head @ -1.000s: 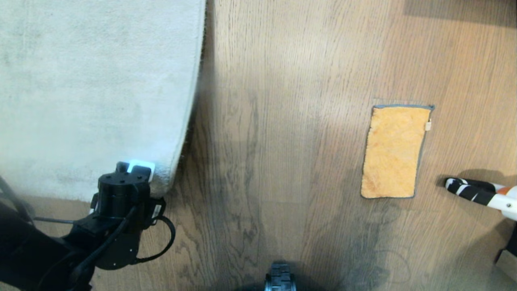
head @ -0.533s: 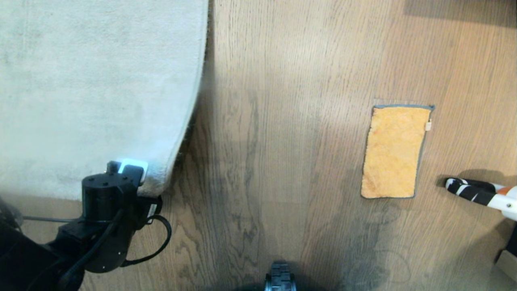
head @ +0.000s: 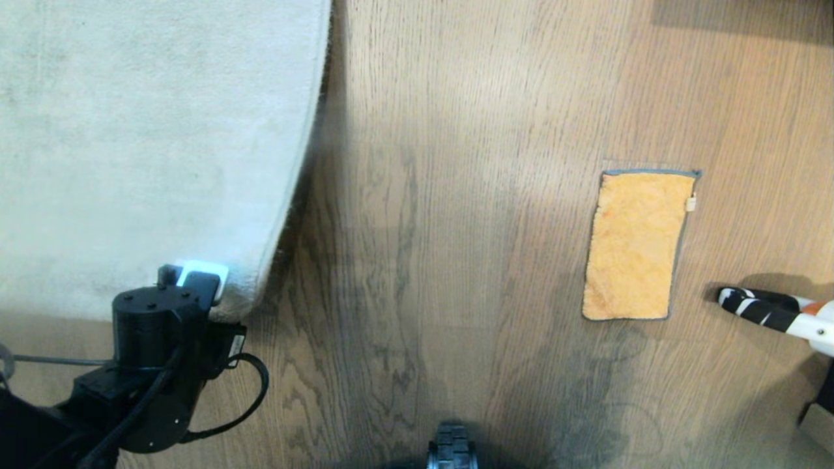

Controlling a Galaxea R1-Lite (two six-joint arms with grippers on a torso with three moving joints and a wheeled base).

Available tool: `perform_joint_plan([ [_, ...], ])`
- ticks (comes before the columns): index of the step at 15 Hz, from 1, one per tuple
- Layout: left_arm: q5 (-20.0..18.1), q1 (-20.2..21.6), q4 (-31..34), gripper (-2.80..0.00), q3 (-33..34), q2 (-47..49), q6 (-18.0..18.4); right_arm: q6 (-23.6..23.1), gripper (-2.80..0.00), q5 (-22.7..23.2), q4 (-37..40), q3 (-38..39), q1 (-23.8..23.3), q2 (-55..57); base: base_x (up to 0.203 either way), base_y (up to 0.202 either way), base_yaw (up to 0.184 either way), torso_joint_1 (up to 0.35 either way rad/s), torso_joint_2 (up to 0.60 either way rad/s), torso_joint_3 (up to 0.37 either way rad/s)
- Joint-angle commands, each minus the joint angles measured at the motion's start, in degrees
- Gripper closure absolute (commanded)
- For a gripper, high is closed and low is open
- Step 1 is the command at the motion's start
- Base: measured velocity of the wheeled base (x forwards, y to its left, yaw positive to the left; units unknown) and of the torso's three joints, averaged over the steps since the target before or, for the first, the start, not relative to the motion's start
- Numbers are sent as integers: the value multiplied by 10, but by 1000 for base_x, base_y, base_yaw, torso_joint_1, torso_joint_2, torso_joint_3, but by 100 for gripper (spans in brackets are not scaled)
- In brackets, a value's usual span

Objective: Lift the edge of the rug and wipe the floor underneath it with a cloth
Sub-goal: Pick up the rag

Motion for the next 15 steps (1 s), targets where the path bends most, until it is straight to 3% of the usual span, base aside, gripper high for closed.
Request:
perform_joint_plan([
  [1, 2, 4, -4, 0, 2, -20, -1, 0, 0, 0, -1, 0, 0, 0, 0, 0, 0, 0, 0, 0],
  [15, 5, 7, -5, 0, 23, -207, -4, 0, 0, 0, -1, 0, -1, 0, 0, 0, 0, 0, 0, 0],
])
